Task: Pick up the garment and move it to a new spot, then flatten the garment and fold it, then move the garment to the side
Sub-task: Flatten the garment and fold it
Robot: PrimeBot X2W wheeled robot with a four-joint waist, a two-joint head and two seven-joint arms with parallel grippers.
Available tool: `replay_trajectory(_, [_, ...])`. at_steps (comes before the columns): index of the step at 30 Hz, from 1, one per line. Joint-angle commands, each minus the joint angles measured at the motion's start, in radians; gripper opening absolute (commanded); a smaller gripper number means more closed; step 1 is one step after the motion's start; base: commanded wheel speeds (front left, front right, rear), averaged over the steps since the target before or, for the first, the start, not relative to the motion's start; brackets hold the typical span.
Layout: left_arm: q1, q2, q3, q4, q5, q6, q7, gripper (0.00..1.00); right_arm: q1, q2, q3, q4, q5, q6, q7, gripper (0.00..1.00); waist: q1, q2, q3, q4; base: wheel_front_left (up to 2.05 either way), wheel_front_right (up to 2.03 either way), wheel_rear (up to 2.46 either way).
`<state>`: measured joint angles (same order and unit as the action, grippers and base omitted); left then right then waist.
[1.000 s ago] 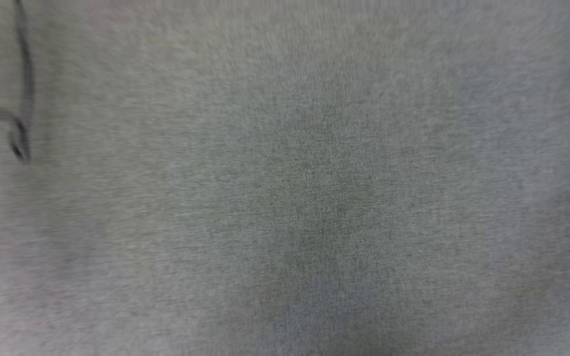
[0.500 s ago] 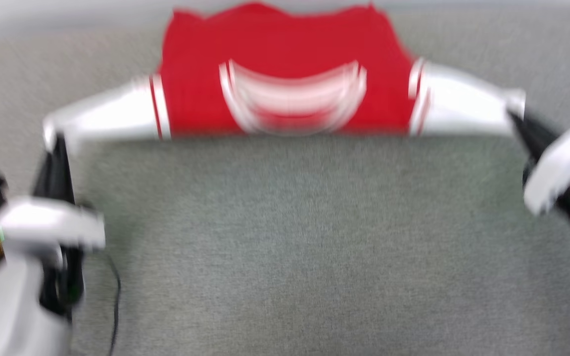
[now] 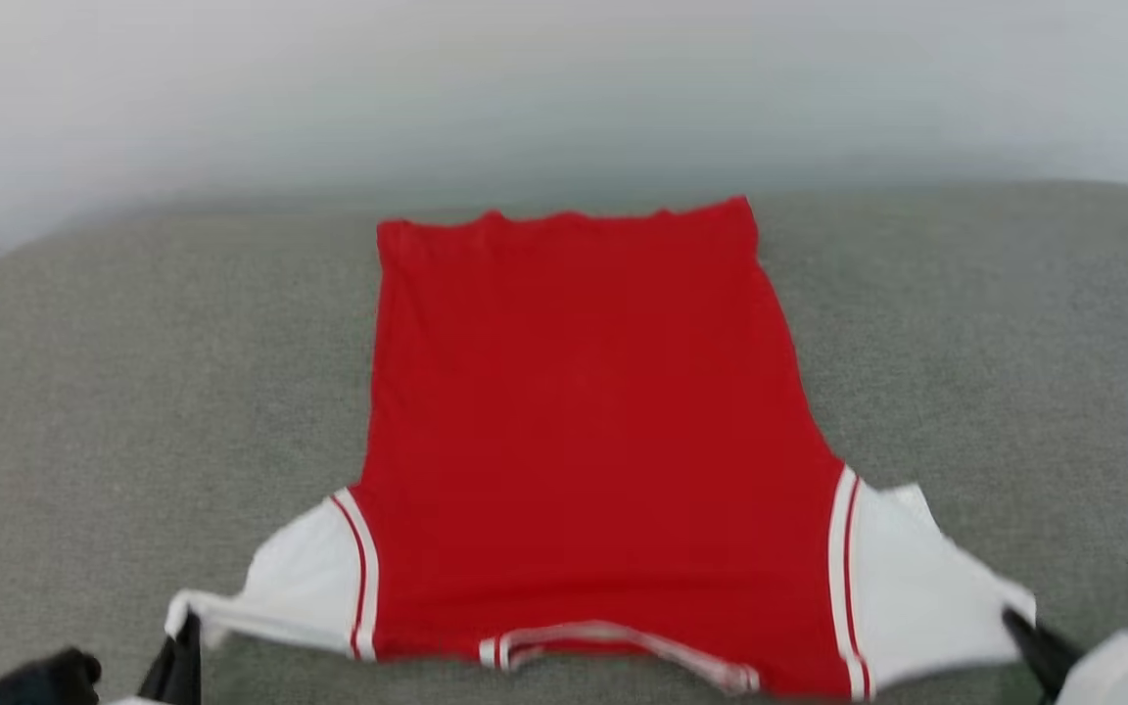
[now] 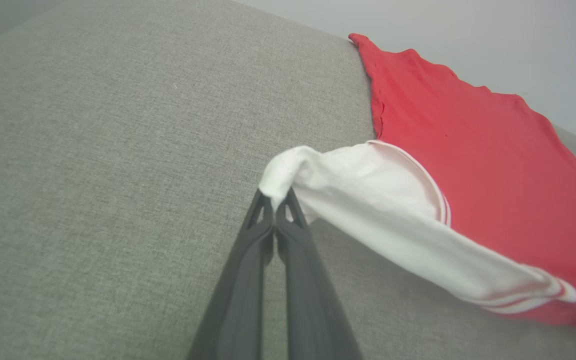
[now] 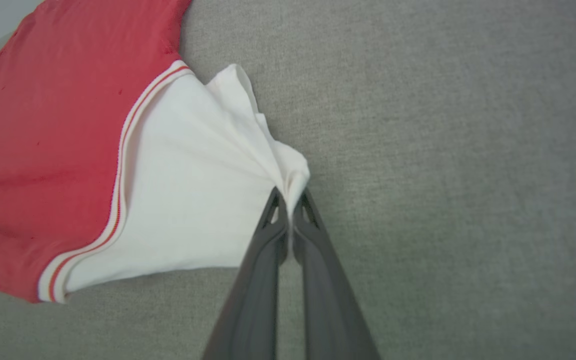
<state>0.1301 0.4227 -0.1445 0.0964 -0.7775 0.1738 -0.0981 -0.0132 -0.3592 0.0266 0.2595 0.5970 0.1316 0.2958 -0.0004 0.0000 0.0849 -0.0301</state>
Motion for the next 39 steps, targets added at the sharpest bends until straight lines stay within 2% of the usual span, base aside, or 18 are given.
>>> replay_trajectory(1, [0.061,-0.002,-0.007,-0.021,0.004,0.021,0.014,0.0,0.101,0.045,-0.063,-0.035,-0.021,-0.002,0.027,0.0,0.0004,0.0,-0.042,0.012,0.0,0.0,0.0])
replay_trajectory(6, [0.165,-0.003,-0.035,-0.049,0.004,0.057,0.057,0.0,0.275,0.15,-0.165,-0.114,-0.101,-0.002,0.085,0.0,0.0004,0.0,-0.087,0.021,0.0,0.0,0.0])
replay_trajectory(7, [0.18,-0.004,-0.041,-0.052,0.002,0.063,0.067,0.0,0.298,0.17,-0.175,-0.13,-0.111,-0.002,0.096,0.08,0.0004,0.0,-0.089,0.022,0.0,0.0,0.0])
replay_trajectory(9, [0.201,-0.002,-0.052,-0.061,0.009,0.073,0.081,0.0,0.33,0.189,-0.193,-0.159,-0.149,-0.002,0.116,0.58,0.0004,0.0,-0.093,0.024,0.0,0.0,0.0])
replay_trajectory(10, [0.209,-0.001,-0.058,-0.064,0.009,0.074,0.088,0.0,0.341,0.202,-0.195,-0.171,-0.156,-0.002,0.131,1.0,0.0004,0.0,-0.094,0.025,0.0,0.0,0.0])
replay_trajectory(16, [0.209,-0.011,-0.088,-0.082,0.014,0.07,0.106,0.0,0.313,0.214,-0.192,-0.248,-0.192,-0.001,0.168,1.0,0.0004,0.0,-0.092,0.031,0.0,0.0,0.0])
replay_trajectory(20, [0.195,-0.015,-0.09,-0.089,0.015,0.07,0.1,0.0,0.213,0.192,-0.188,-0.275,-0.212,-0.001,0.153,1.0,0.0004,0.0,-0.073,0.031,0.0,0.0,0.0])
replay_trajectory(23, [0.171,-0.009,-0.091,-0.103,0.025,0.067,0.09,0.0,0.088,0.173,-0.186,-0.245,-0.221,-0.001,0.129,1.0,0.0004,0.0,-0.039,0.045,0.0,0.0,0.0])
replay_trajectory(27, [0.119,-0.008,-0.103,-0.13,0.046,0.057,0.078,0.0,-0.106,0.139,-0.206,-0.154,-0.215,-0.001,0.111,1.0,0.0004,0.0,0.038,0.087,0.0,0.0,0.0])
replay_trajectory(30, [0.071,-0.014,-0.115,-0.159,0.065,0.051,0.067,0.0,-0.283,0.107,-0.202,-0.06,-0.202,-0.001,0.139,1.0,0.0004,0.0,0.115,0.121,0.0,0.0,0.0])
replay_trajectory(33, [0.025,-0.021,-0.126,-0.184,0.083,0.045,0.056,0.0,-0.459,0.083,-0.198,0.042,-0.189,-0.001,0.204,1.0,0.0004,0.0,0.19,0.159,0.0,0.0,0.0])
replay_trajectory(39, [-0.074,-0.042,-0.164,-0.217,0.127,0.03,0.032,0.0,-0.758,0.047,-0.22,0.241,-0.233,-0.001,0.426,1.0,0.0004,0.0,0.302,0.247,0.0,0.0,0.0])
